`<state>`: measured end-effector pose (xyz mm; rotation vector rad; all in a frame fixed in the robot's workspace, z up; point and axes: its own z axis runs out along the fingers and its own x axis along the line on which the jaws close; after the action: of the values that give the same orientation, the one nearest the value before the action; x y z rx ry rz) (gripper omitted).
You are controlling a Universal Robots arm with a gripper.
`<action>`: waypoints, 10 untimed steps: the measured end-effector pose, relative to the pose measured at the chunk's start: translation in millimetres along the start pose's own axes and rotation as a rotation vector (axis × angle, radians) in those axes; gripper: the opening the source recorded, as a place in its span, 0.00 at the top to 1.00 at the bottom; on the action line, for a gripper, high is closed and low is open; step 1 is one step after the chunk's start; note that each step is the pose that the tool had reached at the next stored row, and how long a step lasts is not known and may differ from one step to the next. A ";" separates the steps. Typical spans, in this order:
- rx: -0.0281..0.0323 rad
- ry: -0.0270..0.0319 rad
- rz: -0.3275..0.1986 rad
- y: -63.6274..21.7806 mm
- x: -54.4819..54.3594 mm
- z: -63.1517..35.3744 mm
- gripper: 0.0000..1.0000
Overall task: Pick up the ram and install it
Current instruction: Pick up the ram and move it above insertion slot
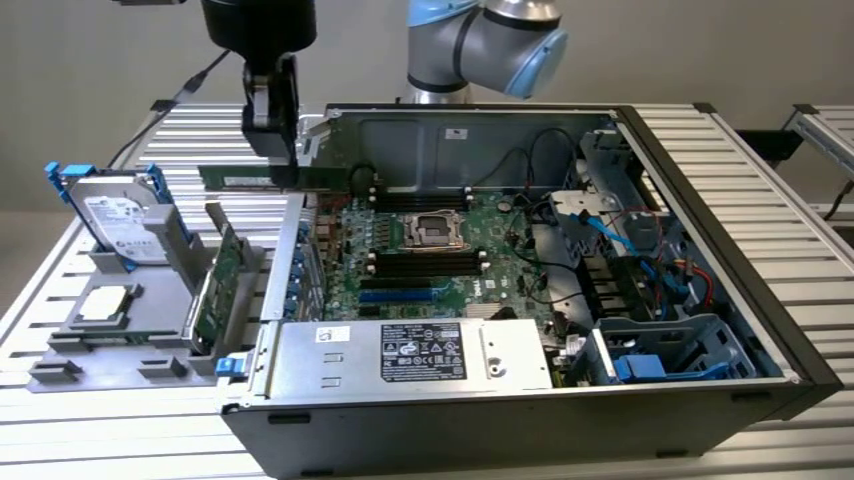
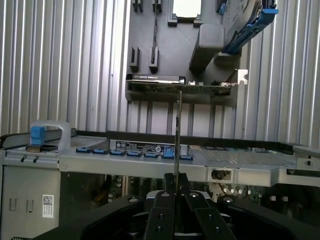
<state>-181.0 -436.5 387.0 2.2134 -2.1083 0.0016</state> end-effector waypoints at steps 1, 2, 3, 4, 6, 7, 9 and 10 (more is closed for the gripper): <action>0.0002 0.0004 0.000 -2.8 -1.2 -0.6 0.86; 0.0005 0.0006 0.000 -5.5 -2.4 -1.2 0.86; 0.0006 0.0009 0.000 -8.3 -3.6 -1.9 0.86; 0.0009 0.0012 0.000 -11.1 -4.9 -2.5 0.86; 0.0013 0.0016 0.000 -17.0 -7.3 -3.9 0.86; 0.0015 0.0018 0.000 -19.9 -8.4 -4.7 0.86; 0.0016 0.0018 0.000 -26.3 -10.5 -6.7 0.86; 0.0016 0.0018 0.000 -29.6 -11.3 -7.8 0.86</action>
<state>-151.6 -423.4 392.3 2.2133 -2.1083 0.0053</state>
